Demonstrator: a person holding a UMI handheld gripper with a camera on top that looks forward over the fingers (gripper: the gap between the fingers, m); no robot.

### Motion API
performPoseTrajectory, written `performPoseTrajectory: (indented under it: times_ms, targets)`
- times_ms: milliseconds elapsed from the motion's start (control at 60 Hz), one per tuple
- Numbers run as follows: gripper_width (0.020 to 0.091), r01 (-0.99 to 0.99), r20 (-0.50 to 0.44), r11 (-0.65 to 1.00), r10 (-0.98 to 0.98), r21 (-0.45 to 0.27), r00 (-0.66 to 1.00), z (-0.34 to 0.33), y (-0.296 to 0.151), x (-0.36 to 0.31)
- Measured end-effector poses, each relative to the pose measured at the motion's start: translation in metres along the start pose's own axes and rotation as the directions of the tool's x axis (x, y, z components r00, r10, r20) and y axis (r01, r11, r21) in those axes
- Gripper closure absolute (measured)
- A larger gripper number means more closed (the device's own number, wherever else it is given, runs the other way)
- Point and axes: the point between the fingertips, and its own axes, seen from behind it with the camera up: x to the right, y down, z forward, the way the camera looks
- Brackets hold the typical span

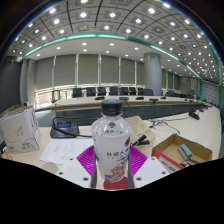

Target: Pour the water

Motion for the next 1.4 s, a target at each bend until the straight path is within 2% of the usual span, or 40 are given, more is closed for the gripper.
performPoseTrajectory:
  times_ms: [250,283,350,433,483,533,583,633,683,783,1100,1217,1400]
  targets:
    - [0.067,-0.013,-0.021,0.995,0.011,-0.103,1.0,0.013,0.078,0.024]
    - [0.0673,-0.016,-0.019,0.997,0.015,-0.074,1.0,0.012,0.074,0.023]
    - [0.0648,0.004,-0.021,0.997,-0.006,-0.072,1.0,0.013,0.076,0.02]
    - [0.0581,0.015,-0.025,0.998,-0.016,-0.059,1.0,0.016,0.075,0.017]
    - [0.0528,0.002,-0.032,0.997,-0.005,-0.075,0.999,0.014,0.078,0.019]
    - [0.0402,-0.009,-0.034,0.993,0.006,-0.116,0.999,0.014,0.085,0.02]
    - [0.0228,-0.025,-0.029,0.989,0.021,-0.145,0.999,0.01,0.088,0.019]
    - [0.0258,-0.039,-0.036,0.986,0.034,-0.162,0.999,0.005,0.087,0.021]
    - [0.0238,-0.048,-0.05,0.983,0.04,-0.179,0.998,-0.008,0.083,0.021]
    - [0.0241,-0.059,-0.064,0.977,0.046,-0.207,0.997,-0.031,0.074,0.022]
    - [0.0239,-0.067,-0.036,0.942,0.058,-0.329,0.998,-0.187,0.036,-0.019]
    - [0.024,-0.008,0.015,0.934,0.015,-0.356,1.0,-0.252,0.026,-0.038]
    - [0.0242,0.072,0.053,0.934,-0.057,-0.349,0.997,-0.336,0.019,-0.059]
